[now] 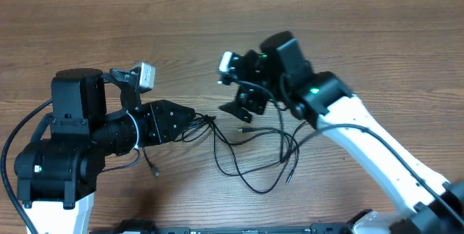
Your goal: Untangle cables
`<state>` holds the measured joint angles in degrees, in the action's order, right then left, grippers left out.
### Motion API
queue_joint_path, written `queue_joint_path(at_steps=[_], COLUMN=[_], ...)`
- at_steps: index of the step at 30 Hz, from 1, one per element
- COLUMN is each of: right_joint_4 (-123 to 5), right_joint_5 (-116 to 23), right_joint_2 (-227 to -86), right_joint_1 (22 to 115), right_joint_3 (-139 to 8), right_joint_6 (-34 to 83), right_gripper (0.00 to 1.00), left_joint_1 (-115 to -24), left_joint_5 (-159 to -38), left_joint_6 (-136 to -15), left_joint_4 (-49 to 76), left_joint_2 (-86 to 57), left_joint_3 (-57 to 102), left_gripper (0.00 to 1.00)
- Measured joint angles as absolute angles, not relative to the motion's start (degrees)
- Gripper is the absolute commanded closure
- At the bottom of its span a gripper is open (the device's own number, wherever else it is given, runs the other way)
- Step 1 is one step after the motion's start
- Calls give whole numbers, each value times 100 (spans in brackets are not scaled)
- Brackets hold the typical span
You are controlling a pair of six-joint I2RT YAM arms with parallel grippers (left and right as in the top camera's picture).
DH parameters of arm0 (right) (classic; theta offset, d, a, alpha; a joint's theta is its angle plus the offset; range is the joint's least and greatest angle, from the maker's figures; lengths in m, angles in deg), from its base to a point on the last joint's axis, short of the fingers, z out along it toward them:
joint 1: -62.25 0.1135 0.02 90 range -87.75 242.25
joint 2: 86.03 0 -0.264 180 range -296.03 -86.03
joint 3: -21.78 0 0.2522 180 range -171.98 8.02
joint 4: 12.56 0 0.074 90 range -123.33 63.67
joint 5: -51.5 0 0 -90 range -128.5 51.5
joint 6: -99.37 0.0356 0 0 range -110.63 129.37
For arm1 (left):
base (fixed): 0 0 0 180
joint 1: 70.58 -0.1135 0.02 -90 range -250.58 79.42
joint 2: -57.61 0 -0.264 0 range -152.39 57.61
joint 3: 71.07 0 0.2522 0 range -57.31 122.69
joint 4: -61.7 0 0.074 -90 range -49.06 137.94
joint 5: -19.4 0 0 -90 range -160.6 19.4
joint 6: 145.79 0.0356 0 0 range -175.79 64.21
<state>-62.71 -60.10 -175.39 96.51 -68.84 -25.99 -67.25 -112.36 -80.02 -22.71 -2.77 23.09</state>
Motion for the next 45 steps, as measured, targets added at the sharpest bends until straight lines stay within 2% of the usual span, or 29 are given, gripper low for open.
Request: queue_joint_path(at_steps=[4, 15, 24, 33, 34, 35, 36, 37, 42, 45], right_joint_4=[-5890, -6640, -6655, -5890, -5844, -5774, -5711, -5621, -4861, -3958], right_joint_5=[-6187, -6423, -6485, -6511, -6511, -6509, -6511, -6502, -6410, -5997], right_joint_2=[-18027, -18953, -18982, -19489, -19576, -19709, -19825, -19941, -20287, -20302], right_joint_1=[9734, 10270, 10925, 10877, 10879, 10879, 10879, 10879, 10877, 10866], right_joint_3=[-6884, -6884, -6884, -6884, -6884, -6884, -6884, -6884, -6878, -6873], right_joint_6=[-2898, -4157, -5012, -5200, -5200, -5226, -5213, -5213, -4857, -4109], right_gripper=[0, 0, 2, 4, 7, 46, 91, 96, 96, 96], left_joint_1=[-6725, -6725, -6725, -6725, -6725, -6725, -6725, -6725, -6725, -6725], left_joint_5=[-11233, -11087, -11063, -11065, -11065, -11065, -11065, -11065, -11065, -11063], left_joint_6=[-8065, -8135, -8135, -8113, -8113, -8113, -8113, -8113, -8113, -8111], left_joint_4=[-2276, -2066, -2094, -2112, -2107, -2088, -2053, -1991, -1808, -1801], left_joint_2=[-277, -277, -277, -277, -277, -277, -277, -277, -277, -277], left_joint_3=[2309, 2309, 2309, 2309, 2309, 2309, 2309, 2309, 2309, 2309], left_gripper=[64, 35, 32, 27, 27, 27, 26, 26, 25, 25])
